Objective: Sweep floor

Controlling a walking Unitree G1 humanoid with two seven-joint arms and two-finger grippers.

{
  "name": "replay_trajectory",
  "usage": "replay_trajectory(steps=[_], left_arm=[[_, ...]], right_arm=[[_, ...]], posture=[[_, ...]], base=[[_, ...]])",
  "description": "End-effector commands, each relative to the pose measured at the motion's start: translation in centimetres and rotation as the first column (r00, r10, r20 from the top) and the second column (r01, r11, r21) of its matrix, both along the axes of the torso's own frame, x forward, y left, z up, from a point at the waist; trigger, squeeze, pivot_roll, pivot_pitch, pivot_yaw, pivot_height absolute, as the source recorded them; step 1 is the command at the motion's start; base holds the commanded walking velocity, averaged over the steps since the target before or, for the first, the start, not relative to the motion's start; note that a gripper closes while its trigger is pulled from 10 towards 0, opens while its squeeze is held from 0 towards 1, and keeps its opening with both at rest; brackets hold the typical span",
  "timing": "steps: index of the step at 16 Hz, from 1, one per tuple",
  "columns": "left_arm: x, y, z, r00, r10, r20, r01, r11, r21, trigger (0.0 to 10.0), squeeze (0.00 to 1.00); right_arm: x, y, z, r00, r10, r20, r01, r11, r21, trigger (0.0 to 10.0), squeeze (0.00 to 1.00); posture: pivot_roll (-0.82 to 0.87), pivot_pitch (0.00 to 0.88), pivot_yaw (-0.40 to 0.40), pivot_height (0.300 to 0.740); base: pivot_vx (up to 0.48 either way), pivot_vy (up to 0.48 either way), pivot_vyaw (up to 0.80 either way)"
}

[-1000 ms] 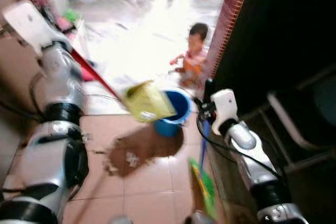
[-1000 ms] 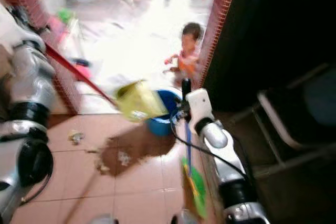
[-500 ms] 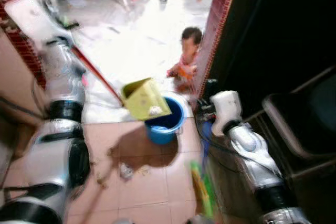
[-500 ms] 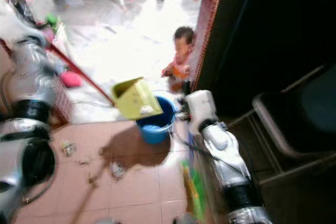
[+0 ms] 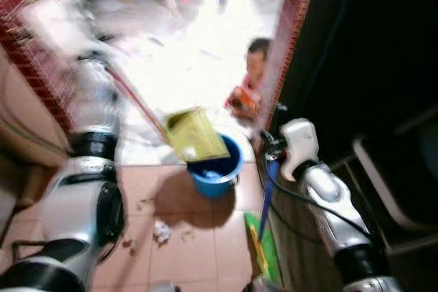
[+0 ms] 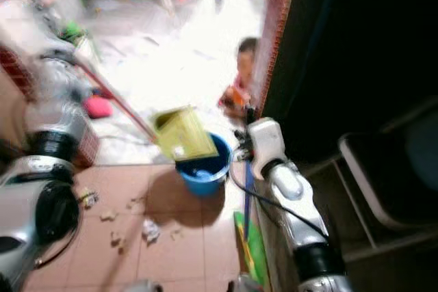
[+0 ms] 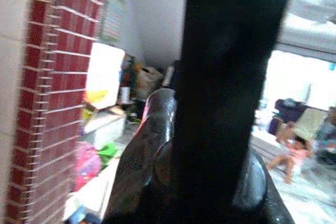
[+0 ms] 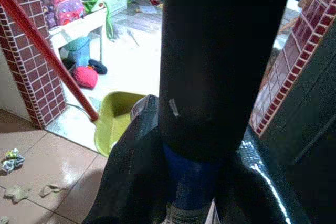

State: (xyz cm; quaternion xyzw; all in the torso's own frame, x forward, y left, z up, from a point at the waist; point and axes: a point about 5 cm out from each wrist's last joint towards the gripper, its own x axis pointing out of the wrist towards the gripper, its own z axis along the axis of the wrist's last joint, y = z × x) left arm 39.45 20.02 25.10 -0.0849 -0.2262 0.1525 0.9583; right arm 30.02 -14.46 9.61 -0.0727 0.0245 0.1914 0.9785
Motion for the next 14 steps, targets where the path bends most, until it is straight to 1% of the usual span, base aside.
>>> replay_trajectory(steps=[1,2,3,5,7,10,13,14], left_arm=[[-0.4,0.2,2.8,0.992,0.012,0.129,-0.017,0.999,0.034,10.0,0.0],[-0.4,-0.3,2.6,0.991,0.008,0.135,-0.019,0.997,0.079,10.0,0.0],[-0.4,-0.9,2.5,0.99,-0.017,0.142,0.001,0.994,0.106,10.0,0.0],[-0.3,-2.6,1.8,0.99,-0.064,0.126,0.045,0.988,0.147,10.0,0.0],[-0.3,-3.5,1.5,0.988,-0.086,0.128,0.061,0.98,0.191,10.0,0.0],[-0.4,-4.8,1.3,0.982,-0.117,0.146,0.086,0.975,0.207,10.0,0.0],[-0.4,-6.6,1.2,0.975,-0.157,0.156,0.109,0.953,0.283,10.0,0.0],[-0.5,-7.6,1.1,0.971,-0.185,0.154,0.123,0.932,0.342,10.0,0.0]], right_arm=[[0.3,0.1,1.2,0.998,0.025,0.056,-0.021,0.998,-0.062,10.0,0.0],[0.2,0.1,1.1,0.998,0.024,0.056,-0.02,0.998,-0.064,10.0,0.0],[0.2,0.0,1.1,0.998,0.023,0.055,-0.02,0.998,-0.065,10.0,0.0],[-0.1,-0.3,1.1,0.998,0.018,0.053,-0.014,0.997,-0.069,10.0,0.0],[-0.2,-0.6,1.1,0.999,0.012,0.051,-0.009,0.997,-0.075,10.0,0.0],[-0.5,-1.0,1.1,0.999,0.008,0.054,-0.003,0.996,-0.089,10.0,0.0],[-1.1,-1.2,1.1,0.998,0.009,0.06,-0.002,0.994,-0.106,10.0,0.0],[-1.3,-1.3,1.2,0.998,0.005,0.061,0.002,0.994,-0.107,10.0,0.0]], posture=[[-0.07,0.0,-0.019,0.74],[-0.07,0.0,-0.02,0.74],[-0.08,0.0,-0.018,0.74],[-0.09,0.0,-0.017,0.74],[-0.1,0.0,-0.018,0.74],[-0.12,0.0,-0.015,0.74],[-0.15,0.0,-0.01,0.74],[-0.16,0.0,-0.001,0.74]], base=[[0.0,0.0,0.0],[0.0,0.0,0.0],[0.0,0.0,0.0],[0.0,0.0,0.0],[0.0,0.0,0.0],[0.0,0.0,0.0],[0.0,0.0,0.0],[0.0,0.0,0.0]])
